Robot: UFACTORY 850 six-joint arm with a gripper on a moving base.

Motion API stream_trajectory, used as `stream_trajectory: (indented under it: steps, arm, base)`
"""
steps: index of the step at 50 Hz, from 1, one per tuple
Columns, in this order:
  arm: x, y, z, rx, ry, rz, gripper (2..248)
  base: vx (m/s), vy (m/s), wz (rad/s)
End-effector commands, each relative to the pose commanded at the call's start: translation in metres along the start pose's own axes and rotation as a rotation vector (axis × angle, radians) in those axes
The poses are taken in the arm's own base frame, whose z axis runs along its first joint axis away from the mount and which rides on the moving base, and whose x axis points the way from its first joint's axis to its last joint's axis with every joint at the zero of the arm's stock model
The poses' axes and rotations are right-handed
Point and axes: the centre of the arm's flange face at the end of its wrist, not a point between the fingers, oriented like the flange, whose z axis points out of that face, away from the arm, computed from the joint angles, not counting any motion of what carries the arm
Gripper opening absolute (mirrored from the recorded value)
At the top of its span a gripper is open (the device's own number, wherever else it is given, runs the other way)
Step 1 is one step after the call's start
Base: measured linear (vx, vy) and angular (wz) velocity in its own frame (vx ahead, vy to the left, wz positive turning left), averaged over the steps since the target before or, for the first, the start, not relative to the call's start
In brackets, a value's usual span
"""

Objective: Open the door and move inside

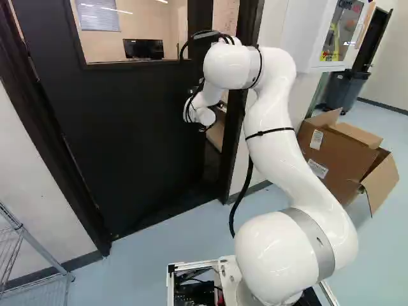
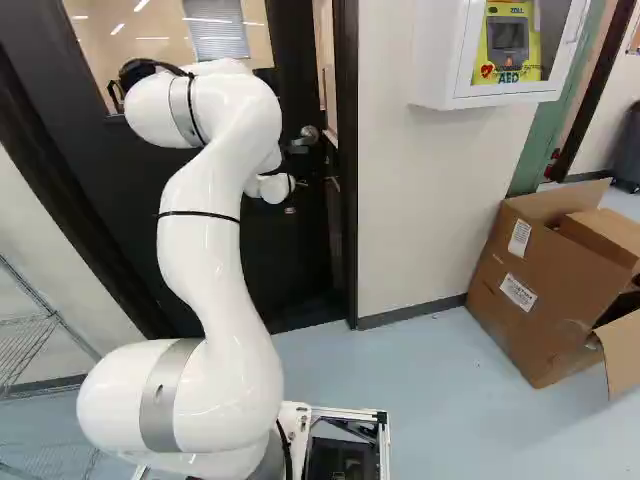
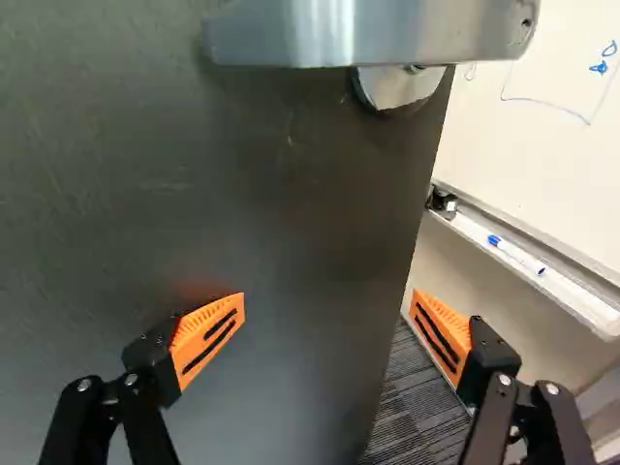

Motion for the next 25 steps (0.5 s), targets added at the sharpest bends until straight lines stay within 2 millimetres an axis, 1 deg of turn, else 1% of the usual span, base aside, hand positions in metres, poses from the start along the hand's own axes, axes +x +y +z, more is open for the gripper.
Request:
stream_trajectory:
  steps: [25]
  arm:
    - [-0.004, -0.033, 0.040, 0.042, 0.045, -0.004, 247]
  base:
    - [0.000, 0.000, 0.000]
